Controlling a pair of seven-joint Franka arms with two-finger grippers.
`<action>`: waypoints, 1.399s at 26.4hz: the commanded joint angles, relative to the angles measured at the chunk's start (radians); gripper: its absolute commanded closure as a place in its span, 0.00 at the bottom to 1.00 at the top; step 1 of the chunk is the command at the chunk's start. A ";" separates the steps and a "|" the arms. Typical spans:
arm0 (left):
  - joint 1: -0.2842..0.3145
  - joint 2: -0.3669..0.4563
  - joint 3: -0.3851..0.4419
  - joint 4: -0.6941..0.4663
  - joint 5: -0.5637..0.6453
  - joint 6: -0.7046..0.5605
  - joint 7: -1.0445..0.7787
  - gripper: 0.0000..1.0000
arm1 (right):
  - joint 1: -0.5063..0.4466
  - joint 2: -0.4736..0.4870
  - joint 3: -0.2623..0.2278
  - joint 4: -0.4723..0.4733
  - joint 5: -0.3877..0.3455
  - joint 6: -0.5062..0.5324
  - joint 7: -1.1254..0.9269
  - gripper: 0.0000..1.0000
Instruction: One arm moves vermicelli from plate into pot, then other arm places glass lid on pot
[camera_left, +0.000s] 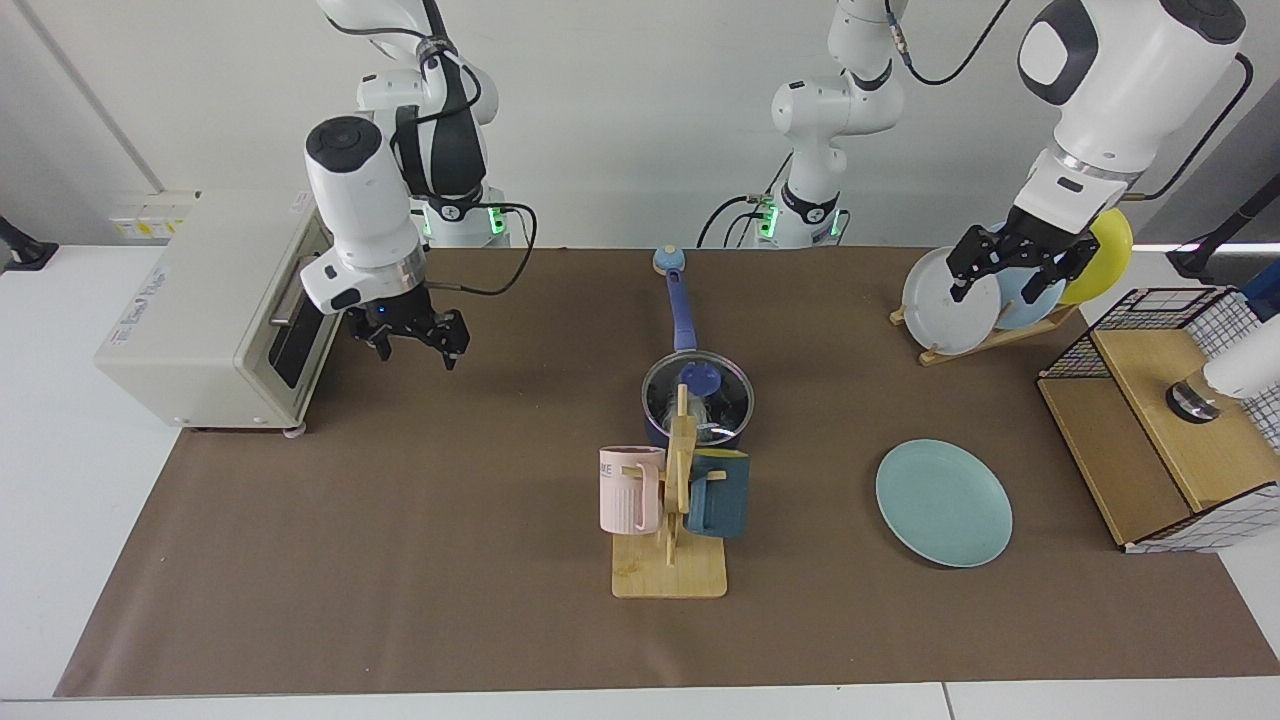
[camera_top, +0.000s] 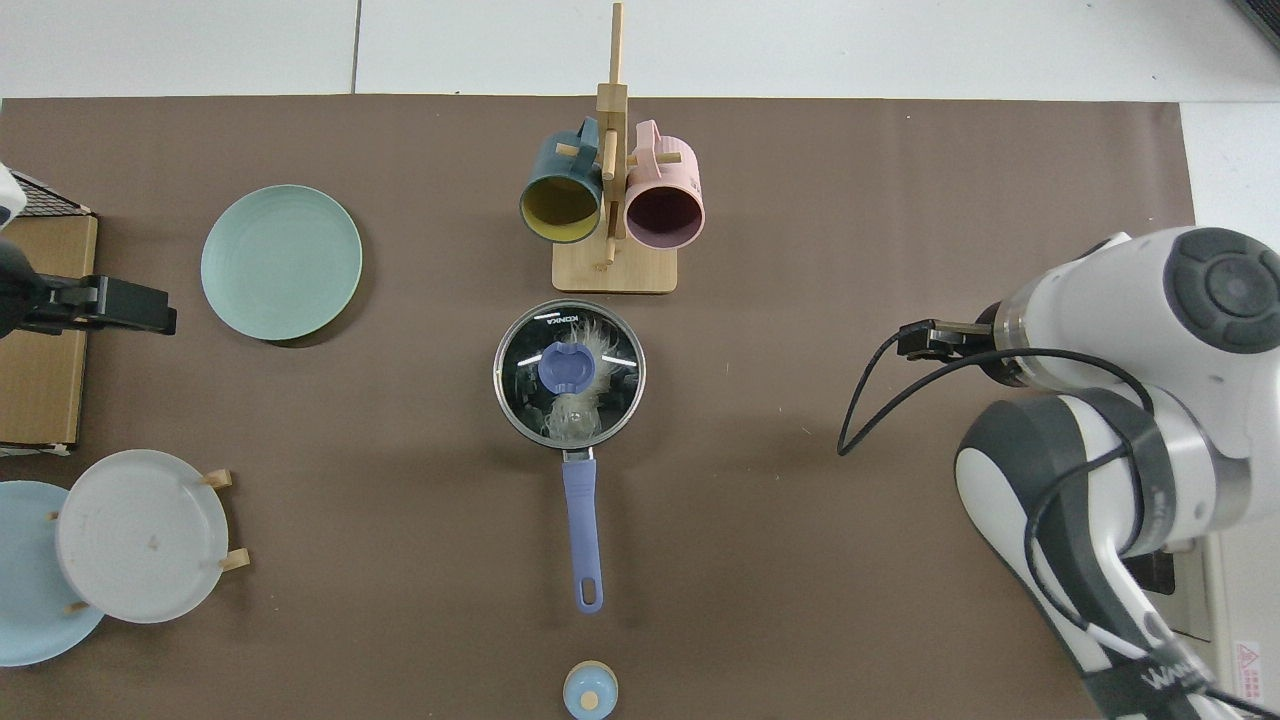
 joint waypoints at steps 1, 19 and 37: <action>-0.006 -0.025 0.004 -0.029 0.019 0.015 -0.001 0.00 | -0.050 -0.128 0.013 -0.105 0.002 -0.031 -0.040 0.01; -0.006 -0.025 0.004 -0.029 0.019 0.015 -0.001 0.00 | -0.098 0.030 0.011 0.190 0.040 -0.216 -0.169 0.01; -0.008 -0.025 0.004 -0.029 0.019 0.015 -0.001 0.00 | -0.128 0.019 0.010 0.188 0.060 -0.205 -0.198 0.01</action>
